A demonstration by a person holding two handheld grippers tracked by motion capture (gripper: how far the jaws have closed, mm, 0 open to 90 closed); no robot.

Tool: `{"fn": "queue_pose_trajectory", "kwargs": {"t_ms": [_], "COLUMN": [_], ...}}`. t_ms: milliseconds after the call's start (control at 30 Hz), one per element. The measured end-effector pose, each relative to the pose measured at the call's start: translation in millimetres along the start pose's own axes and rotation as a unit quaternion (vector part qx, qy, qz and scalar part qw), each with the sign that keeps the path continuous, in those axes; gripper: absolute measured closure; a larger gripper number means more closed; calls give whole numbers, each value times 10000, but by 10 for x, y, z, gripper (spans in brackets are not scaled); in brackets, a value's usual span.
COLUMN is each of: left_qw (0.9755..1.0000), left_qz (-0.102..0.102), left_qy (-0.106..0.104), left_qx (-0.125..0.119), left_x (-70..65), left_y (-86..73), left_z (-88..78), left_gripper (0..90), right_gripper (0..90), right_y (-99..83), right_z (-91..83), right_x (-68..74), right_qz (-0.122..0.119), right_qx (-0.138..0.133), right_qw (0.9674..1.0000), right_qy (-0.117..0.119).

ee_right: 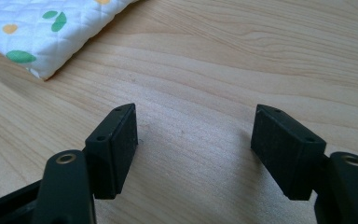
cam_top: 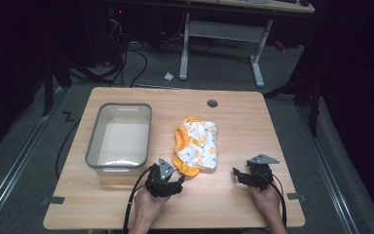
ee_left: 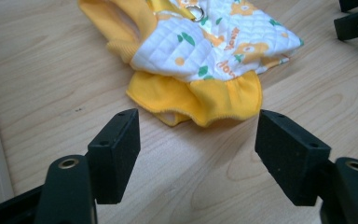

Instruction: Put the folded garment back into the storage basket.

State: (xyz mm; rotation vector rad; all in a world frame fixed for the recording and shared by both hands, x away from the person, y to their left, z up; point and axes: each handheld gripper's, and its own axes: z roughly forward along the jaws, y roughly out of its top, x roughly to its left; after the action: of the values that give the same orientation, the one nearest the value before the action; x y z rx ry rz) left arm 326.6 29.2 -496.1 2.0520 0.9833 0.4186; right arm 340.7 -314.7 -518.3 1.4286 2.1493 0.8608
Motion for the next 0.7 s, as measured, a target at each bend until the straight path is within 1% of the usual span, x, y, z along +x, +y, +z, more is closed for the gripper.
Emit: {"fn": "queue_pose_trajectory", "kwargs": {"t_ms": [33, 67, 200, 300, 367, 433, 500, 567, 700], "left_qw": [10000, 9999, 9999, 9997, 9996, 9995, 9992, 9991, 9988], "left_qz": [-21, -74, -79, -160, -173, -195, -272, -304, -306], "left_qy": [-20, -82, -104, -157, -209, -221, -257, -274, -338], "left_qx": [-17, -22, -39, -4, 94, 99, 113, 116, 172], "left_x": [-3, -6, -11, -4, 9, 19, 37, 46, 56], "left_y": [23, 59, 113, 151, 182, 205, 233, 262, 347], "left_z": [1, 6, 27, 49, 63, 71, 84, 89, 103], "left_gripper": [321, 322, 322, 321, 323, 323, 317, 312, 303], "right_gripper": [319, 319, 318, 317, 316, 316, 315, 315, 313], "right_y": [0, 0, -1, -1, -2, -3, -3, -3, -3], "right_z": [0, 0, -1, -1, -3, -3, -3, -4, -4], "right_x": [0, 0, 0, 0, 1, 1, 1, 1, 1], "right_qz": [0, -1, -2, -1, 1, -8, -7, -11, -9], "right_qx": [1, 1, -1, 1, 7, 4, 4, 4, 6], "right_qw": [10000, 10000, 10000, 10000, 10000, 10000, 10000, 10000, 10000], "right_qy": [0, 1, 2, 1, 2, -1, -1, 5, 1]}}
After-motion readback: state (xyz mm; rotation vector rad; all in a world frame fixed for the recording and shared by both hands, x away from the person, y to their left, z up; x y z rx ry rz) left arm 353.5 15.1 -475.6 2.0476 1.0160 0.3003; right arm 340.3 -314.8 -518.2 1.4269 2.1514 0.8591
